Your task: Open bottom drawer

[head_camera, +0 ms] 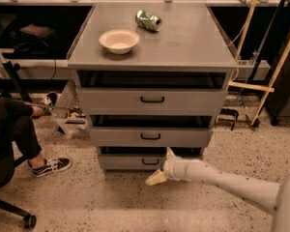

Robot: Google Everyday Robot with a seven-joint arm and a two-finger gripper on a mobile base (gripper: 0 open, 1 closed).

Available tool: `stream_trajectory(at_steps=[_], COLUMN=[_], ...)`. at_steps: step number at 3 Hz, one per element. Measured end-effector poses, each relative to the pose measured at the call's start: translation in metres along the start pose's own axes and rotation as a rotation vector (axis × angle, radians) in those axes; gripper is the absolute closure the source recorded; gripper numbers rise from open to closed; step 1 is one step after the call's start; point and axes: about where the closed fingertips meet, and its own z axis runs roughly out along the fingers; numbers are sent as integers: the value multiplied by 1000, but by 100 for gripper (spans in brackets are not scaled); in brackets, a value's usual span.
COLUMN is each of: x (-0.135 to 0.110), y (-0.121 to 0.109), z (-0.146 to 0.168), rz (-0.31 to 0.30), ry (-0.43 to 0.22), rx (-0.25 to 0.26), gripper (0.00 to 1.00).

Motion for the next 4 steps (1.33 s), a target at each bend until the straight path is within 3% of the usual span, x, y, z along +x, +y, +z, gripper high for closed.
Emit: stream_trajectory(at_steps=[1,2,3,4], x=[-5,-5,5,-13], y=[-38,-39,-50,-49], z=[4,3,3,3], rz=[16,15,48,153], ry=[-20,-20,16,61], rx=[62,62,106,162], gripper=[0,0,0,0])
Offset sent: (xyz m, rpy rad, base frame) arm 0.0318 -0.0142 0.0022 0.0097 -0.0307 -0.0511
